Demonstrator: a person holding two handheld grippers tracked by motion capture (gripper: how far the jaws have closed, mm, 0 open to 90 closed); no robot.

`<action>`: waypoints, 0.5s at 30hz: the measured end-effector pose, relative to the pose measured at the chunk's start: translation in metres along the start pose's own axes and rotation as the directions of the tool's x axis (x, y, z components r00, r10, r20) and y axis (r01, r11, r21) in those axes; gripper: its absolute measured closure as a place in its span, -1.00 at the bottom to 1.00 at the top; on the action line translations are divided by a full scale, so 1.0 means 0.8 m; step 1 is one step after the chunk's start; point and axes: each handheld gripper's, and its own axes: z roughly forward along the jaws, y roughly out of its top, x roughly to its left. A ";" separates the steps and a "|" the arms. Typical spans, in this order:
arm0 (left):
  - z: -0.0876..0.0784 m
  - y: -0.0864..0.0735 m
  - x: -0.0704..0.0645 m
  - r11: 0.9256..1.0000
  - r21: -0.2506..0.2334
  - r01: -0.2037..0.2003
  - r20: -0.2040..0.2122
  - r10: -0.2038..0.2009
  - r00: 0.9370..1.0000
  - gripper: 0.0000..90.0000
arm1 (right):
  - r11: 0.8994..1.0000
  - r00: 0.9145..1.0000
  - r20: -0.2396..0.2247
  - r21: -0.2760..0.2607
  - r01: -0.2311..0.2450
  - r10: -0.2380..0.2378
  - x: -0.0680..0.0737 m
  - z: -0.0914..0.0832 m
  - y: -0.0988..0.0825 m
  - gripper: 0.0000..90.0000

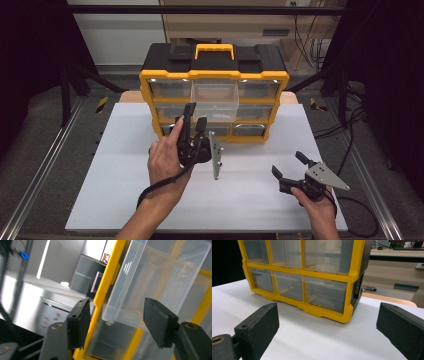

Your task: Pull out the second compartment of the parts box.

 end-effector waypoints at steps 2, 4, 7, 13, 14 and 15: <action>-0.005 -0.007 0.001 0.991 -0.001 0.133 0.053 -0.133 0.990 -0.36 | 1.000 1.000 0.000 -0.001 0.000 0.000 0.000 0.000 0.000 -0.89; -0.007 -0.011 0.000 0.980 0.011 0.199 0.088 -0.200 0.976 -0.47 | 1.000 1.000 0.002 -0.003 0.001 -0.001 0.000 0.000 0.000 -0.90; -0.010 -0.017 -0.001 0.963 0.029 0.268 0.134 -0.269 0.954 -0.55 | 1.000 1.000 0.000 -0.003 0.000 0.000 -0.001 0.000 0.000 -0.90; -0.015 -0.029 -0.008 0.923 0.069 0.379 0.218 -0.384 0.897 -0.67 | 1.000 1.000 -0.001 0.002 0.002 -0.002 0.000 0.000 0.000 -0.90; -0.016 -0.031 -0.010 0.919 0.073 0.388 0.229 -0.394 0.890 -0.67 | 1.000 1.000 -0.002 0.003 -0.001 0.001 0.000 0.000 0.000 -0.90; -0.017 -0.033 -0.011 0.915 0.079 0.395 0.238 -0.402 0.884 -0.68 | 1.000 1.000 -0.003 0.002 0.000 0.000 0.001 0.000 0.000 -0.90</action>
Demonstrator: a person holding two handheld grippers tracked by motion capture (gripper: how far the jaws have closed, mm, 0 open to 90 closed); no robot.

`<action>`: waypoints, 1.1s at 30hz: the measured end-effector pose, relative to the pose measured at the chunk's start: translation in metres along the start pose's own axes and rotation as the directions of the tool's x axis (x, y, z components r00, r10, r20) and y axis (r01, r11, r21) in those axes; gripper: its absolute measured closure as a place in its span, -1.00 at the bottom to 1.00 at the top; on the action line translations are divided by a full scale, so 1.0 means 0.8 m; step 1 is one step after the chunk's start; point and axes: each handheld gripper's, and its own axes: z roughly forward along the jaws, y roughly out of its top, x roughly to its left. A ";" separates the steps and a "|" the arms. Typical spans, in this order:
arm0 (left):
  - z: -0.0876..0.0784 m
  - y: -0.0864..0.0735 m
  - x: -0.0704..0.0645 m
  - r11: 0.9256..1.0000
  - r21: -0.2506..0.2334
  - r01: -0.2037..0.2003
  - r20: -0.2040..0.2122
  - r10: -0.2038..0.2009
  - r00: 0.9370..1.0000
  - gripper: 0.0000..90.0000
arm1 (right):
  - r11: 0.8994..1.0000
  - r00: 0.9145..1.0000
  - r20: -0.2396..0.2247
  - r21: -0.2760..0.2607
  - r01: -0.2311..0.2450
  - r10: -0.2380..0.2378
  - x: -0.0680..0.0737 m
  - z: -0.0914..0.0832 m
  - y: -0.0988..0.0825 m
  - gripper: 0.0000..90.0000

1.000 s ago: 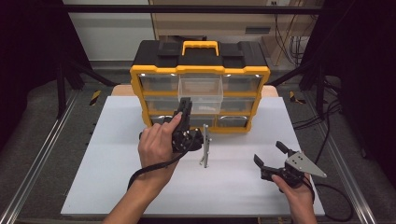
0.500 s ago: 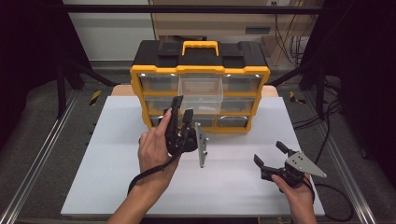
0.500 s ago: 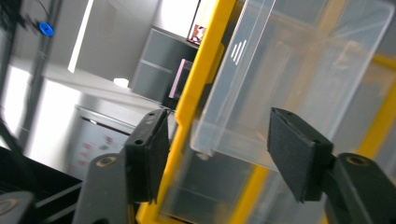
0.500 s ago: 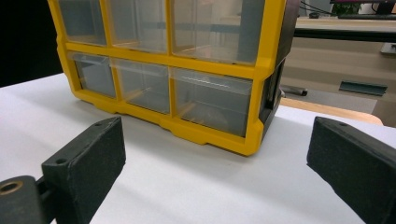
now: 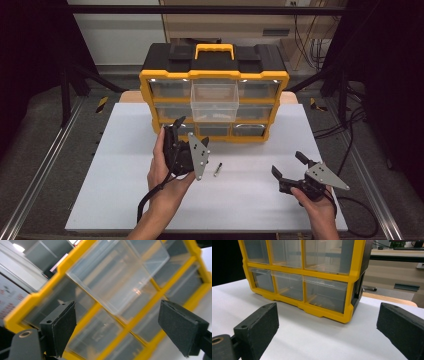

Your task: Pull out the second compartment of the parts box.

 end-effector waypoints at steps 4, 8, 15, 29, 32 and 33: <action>0.000 -0.006 -0.002 0.999 0.006 0.034 0.027 -0.034 0.999 -0.70 | 1.000 1.000 0.000 0.000 0.004 -0.004 0.000 0.000 0.000 -0.90; 0.002 -0.014 -0.005 0.997 0.022 0.075 0.073 -0.076 0.994 -0.70 | 1.000 1.000 0.001 0.001 0.003 -0.003 0.000 0.000 0.000 -0.90; 0.007 -0.028 -0.017 0.994 0.056 0.095 0.123 -0.101 0.987 -0.73 | 1.000 1.000 0.004 0.002 0.002 -0.002 -0.001 0.000 0.000 -0.90; 0.018 -0.044 -0.027 0.981 0.099 0.169 0.216 -0.187 0.958 -0.74 | 1.000 1.000 0.003 -0.001 0.001 -0.001 -0.001 -0.001 0.001 -0.90; 0.019 -0.046 -0.028 0.979 0.103 0.176 0.225 -0.195 0.955 -0.75 | 1.000 1.000 0.004 -0.002 0.003 -0.003 -0.001 -0.001 0.001 -0.90; 0.019 -0.047 -0.028 0.979 0.108 0.174 0.229 -0.195 0.954 -0.75 | 1.000 1.000 0.005 -0.002 0.003 -0.003 -0.001 -0.001 0.001 -0.90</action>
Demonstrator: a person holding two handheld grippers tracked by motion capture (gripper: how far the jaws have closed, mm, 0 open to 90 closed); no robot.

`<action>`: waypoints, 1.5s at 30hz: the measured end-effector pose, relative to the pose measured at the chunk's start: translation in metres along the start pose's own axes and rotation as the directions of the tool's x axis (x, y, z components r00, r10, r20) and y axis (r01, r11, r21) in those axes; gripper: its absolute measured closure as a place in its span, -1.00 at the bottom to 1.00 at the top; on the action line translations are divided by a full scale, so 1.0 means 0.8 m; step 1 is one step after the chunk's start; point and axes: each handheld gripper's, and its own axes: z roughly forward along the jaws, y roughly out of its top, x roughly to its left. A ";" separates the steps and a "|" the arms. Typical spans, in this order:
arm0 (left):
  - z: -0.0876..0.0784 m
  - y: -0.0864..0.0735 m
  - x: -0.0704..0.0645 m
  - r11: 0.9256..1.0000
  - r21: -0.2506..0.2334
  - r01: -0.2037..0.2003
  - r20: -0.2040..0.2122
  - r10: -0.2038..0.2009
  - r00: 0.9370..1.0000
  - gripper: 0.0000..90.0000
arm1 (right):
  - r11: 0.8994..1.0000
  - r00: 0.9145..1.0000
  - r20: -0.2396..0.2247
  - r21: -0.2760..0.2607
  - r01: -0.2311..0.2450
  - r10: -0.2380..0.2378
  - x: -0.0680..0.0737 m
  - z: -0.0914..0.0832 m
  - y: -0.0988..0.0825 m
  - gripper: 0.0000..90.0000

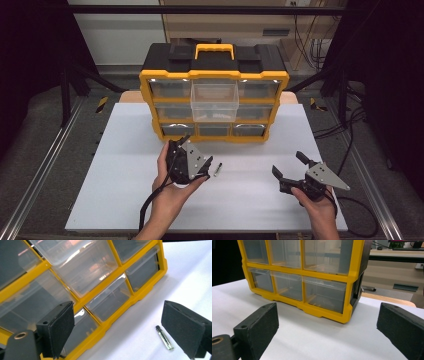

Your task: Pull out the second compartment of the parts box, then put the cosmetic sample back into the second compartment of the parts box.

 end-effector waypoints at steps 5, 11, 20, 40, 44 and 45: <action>0.004 -0.006 -0.002 1.000 0.010 0.022 0.029 -0.022 0.999 -0.76 | 1.000 1.000 0.000 0.001 -0.001 0.001 0.000 0.000 0.000 -0.90; 0.006 -0.007 -0.003 0.999 0.016 0.029 0.052 -0.030 0.998 -0.76 | 1.000 1.000 0.001 0.000 0.000 0.000 0.000 0.000 0.000 -0.90; 0.014 -0.010 -0.004 0.997 0.041 0.063 0.114 -0.067 0.991 -0.76 | 1.000 1.000 0.002 -0.002 0.003 -0.003 0.000 0.000 0.000 -0.90; 0.039 -0.022 -0.019 0.990 0.110 0.089 0.268 -0.116 0.956 -0.76 | 1.000 1.000 0.003 -0.002 0.004 -0.004 -0.001 0.000 0.000 -0.90; 0.046 -0.026 -0.025 0.987 0.138 0.082 0.305 -0.121 0.944 -0.76 | 1.000 1.000 0.003 -0.004 0.003 -0.003 0.000 -0.001 0.001 -0.90; 0.049 -0.027 -0.027 0.986 0.143 0.080 0.312 -0.122 0.942 -0.76 | 1.000 1.000 0.004 -0.002 0.004 -0.004 0.000 -0.001 0.000 -0.90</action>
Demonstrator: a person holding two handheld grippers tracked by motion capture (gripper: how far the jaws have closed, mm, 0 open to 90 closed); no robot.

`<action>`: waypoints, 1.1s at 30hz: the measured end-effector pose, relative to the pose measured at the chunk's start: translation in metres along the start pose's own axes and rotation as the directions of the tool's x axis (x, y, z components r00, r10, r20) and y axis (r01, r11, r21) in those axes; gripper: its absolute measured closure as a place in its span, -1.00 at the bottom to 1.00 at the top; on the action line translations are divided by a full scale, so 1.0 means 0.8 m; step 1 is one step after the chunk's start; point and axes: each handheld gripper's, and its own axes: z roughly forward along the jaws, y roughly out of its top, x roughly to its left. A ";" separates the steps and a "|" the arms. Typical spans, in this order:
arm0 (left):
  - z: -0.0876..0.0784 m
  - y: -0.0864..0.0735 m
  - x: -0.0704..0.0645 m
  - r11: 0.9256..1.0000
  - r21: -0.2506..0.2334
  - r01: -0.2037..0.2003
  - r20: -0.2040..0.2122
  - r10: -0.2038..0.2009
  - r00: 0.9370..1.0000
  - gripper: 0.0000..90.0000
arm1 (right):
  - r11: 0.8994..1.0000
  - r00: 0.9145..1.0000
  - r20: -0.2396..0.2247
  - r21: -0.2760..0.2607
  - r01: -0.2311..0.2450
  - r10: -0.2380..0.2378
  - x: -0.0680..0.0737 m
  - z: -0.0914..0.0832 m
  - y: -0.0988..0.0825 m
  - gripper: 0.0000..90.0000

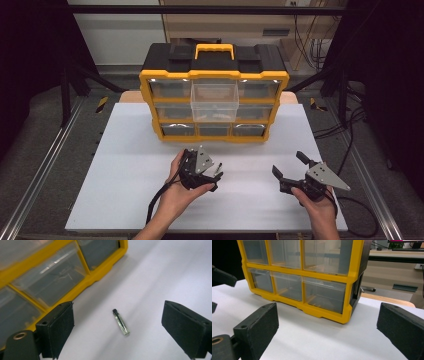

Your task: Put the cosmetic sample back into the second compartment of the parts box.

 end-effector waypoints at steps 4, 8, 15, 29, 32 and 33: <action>0.012 -0.001 -0.001 1.000 0.028 0.001 0.024 -0.002 1.000 -0.76 | 1.000 1.000 0.002 0.002 0.000 0.000 -0.001 -0.001 0.000 -0.90; 0.021 -0.001 0.000 0.999 0.046 0.003 0.045 -0.005 0.999 -0.76 | 1.000 1.000 0.002 0.002 0.000 0.000 0.000 -0.001 0.000 -0.90; 0.036 0.000 0.003 0.997 0.076 0.008 0.067 -0.013 0.998 -0.76 | 1.000 1.000 -0.006 0.007 0.006 -0.006 0.002 0.001 0.000 -0.91; 0.052 -0.006 0.018 0.992 0.112 0.058 0.085 -0.068 0.994 -0.76 | 1.000 1.000 -0.001 0.007 0.000 0.000 0.001 0.001 -0.001 -0.91; 0.053 -0.006 0.020 0.991 0.112 0.069 0.086 -0.079 0.993 -0.73 | 1.000 1.000 -0.001 0.005 0.002 -0.002 0.000 0.001 -0.001 -0.91; 0.053 -0.006 0.022 0.991 0.114 0.072 0.086 -0.082 0.993 -0.73 | 1.000 1.000 -0.001 0.005 0.002 -0.002 0.000 0.001 -0.001 -0.91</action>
